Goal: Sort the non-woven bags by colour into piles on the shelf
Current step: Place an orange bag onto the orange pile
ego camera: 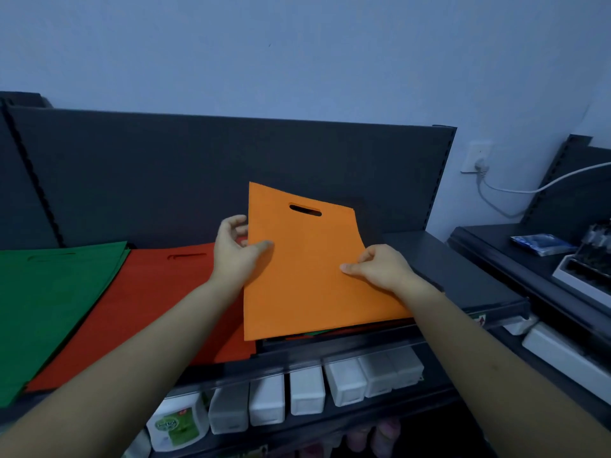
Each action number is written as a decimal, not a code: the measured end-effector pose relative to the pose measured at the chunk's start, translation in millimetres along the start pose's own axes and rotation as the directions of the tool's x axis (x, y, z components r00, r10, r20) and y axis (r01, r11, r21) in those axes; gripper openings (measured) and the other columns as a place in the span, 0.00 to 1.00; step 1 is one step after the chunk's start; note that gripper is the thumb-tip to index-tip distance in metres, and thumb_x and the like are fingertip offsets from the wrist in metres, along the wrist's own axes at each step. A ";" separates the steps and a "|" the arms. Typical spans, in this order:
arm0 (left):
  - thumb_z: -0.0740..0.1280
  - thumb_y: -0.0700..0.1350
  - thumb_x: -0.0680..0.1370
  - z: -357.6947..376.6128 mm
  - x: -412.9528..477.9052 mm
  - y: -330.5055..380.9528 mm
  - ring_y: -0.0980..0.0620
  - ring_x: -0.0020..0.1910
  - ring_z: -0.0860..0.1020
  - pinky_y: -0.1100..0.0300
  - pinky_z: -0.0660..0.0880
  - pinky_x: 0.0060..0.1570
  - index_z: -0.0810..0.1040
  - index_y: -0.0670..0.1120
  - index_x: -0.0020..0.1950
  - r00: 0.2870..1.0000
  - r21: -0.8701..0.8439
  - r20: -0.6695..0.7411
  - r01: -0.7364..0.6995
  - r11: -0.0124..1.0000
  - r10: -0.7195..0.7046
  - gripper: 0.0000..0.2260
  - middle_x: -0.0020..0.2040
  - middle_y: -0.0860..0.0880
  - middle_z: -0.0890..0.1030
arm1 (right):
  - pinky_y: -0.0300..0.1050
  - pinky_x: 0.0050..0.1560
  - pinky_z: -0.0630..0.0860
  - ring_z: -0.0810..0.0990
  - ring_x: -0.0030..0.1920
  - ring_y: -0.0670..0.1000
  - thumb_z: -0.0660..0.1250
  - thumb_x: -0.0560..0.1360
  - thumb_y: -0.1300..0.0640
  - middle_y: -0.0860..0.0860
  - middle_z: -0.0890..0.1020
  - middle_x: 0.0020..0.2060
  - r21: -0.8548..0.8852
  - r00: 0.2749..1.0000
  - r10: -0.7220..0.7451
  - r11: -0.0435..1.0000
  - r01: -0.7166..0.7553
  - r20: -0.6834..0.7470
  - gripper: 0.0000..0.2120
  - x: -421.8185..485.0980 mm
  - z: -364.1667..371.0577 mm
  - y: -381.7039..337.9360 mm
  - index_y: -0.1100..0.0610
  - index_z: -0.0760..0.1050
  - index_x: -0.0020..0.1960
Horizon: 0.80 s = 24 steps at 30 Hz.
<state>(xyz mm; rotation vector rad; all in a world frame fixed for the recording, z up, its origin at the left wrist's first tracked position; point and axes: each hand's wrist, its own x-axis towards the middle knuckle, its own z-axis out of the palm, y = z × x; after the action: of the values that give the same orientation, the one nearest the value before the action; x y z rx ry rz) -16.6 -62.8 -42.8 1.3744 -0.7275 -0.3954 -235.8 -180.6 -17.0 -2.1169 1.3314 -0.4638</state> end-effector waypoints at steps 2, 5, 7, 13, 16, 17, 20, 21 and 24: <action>0.73 0.39 0.73 -2.4 -0.7 4.9 0.50 0.49 0.81 0.56 0.77 0.43 0.73 0.45 0.63 0.968 0.030 0.182 0.173 0.984 -0.176 0.20 0.55 0.48 0.81 | 0.45 0.51 0.74 0.77 0.53 0.50 0.74 0.69 0.43 0.50 0.79 0.52 0.043 1.000 -0.003 0.999 0.003 0.006 0.22 0.0 0.5 0.7 0.57 0.77 0.54; 0.71 0.39 0.76 -8.1 -1.4 4.5 0.50 0.52 0.81 0.55 0.77 0.47 0.74 0.49 0.63 0.926 0.113 0.284 0.225 0.968 -0.248 0.17 0.57 0.49 0.81 | 0.44 0.53 0.71 0.75 0.56 0.51 0.74 0.70 0.45 0.51 0.76 0.59 0.120 1.000 0.004 0.993 -0.003 -0.006 0.28 -0.9 0.9 -1.3 0.57 0.72 0.64; 0.71 0.39 0.76 -15.5 -1.2 6.4 0.49 0.53 0.81 0.52 0.78 0.51 0.75 0.52 0.62 0.936 0.046 0.267 0.223 0.974 -0.227 0.17 0.56 0.51 0.82 | 0.44 0.55 0.70 0.74 0.61 0.54 0.73 0.72 0.46 0.53 0.73 0.65 0.190 0.999 0.032 0.981 -0.027 -0.025 0.34 1.2 1.5 -3.0 0.57 0.65 0.71; 0.73 0.39 0.73 -57.4 1.0 23.6 0.47 0.53 0.82 0.49 0.79 0.49 0.71 0.53 0.65 0.935 -0.019 0.262 0.253 0.967 -0.239 0.23 0.57 0.49 0.81 | 0.52 0.51 0.78 0.80 0.49 0.56 0.67 0.77 0.57 0.58 0.80 0.53 0.280 1.000 0.024 0.960 -0.022 -0.001 0.16 6.8 15.0 -31.4 0.62 0.71 0.62; 0.75 0.39 0.72 -91.9 2.3 33.2 0.49 0.52 0.80 0.51 0.78 0.44 0.66 0.55 0.68 0.966 0.024 0.153 0.207 0.978 -0.208 0.29 0.56 0.52 0.78 | 0.51 0.47 0.80 0.82 0.44 0.55 0.66 0.76 0.65 0.54 0.83 0.45 0.389 0.999 -0.038 0.921 0.036 -0.004 0.09 -3.4 31.7 -64.9 0.60 0.76 0.56; 0.75 0.38 0.71 -106.0 2.6 35.2 0.49 0.51 0.80 0.52 0.78 0.43 0.65 0.56 0.68 0.974 0.031 0.119 0.191 0.981 -0.194 0.31 0.56 0.53 0.77 | 0.51 0.46 0.81 0.83 0.43 0.54 0.65 0.76 0.66 0.53 0.83 0.43 0.408 0.998 -0.057 0.911 0.057 -0.013 0.10 -8.2 38.7 -76.7 0.59 0.77 0.56; 0.74 0.36 0.71 -154.7 3.7 39.5 0.48 0.52 0.81 0.49 0.79 0.47 0.64 0.55 0.71 0.983 0.040 0.063 0.172 0.984 -0.174 0.34 0.57 0.53 0.78 | 0.51 0.44 0.81 0.83 0.43 0.55 0.63 0.76 0.68 0.55 0.83 0.43 0.443 0.994 -0.106 0.893 0.086 0.022 0.11 -25.3 60.9 -114.4 0.57 0.76 0.55; 0.75 0.36 0.71 -172.3 5.2 40.7 0.46 0.52 0.81 0.46 0.79 0.50 0.64 0.54 0.72 0.982 0.050 0.063 0.173 0.984 -0.176 0.35 0.59 0.51 0.78 | 0.54 0.46 0.80 0.83 0.44 0.57 0.63 0.76 0.69 0.57 0.83 0.44 0.452 0.993 -0.116 0.888 0.090 0.031 0.11 -31.5 68.5 -127.8 0.56 0.77 0.52; 0.74 0.37 0.71 -232.0 8.3 40.6 0.47 0.53 0.82 0.47 0.79 0.50 0.64 0.55 0.74 0.978 0.068 0.060 0.197 0.978 -0.201 0.36 0.61 0.52 0.79 | 0.55 0.46 0.79 0.80 0.42 0.59 0.60 0.75 0.70 0.62 0.83 0.47 0.503 0.987 -0.153 0.858 0.106 0.053 0.14 -50.6 100.7 -176.1 0.52 0.78 0.43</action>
<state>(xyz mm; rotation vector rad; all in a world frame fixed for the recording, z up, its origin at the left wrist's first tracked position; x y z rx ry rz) 138.9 110.9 -8.1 1.5038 -0.6630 -0.5834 -78.4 -48.1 20.0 -1.7682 0.8937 -0.6780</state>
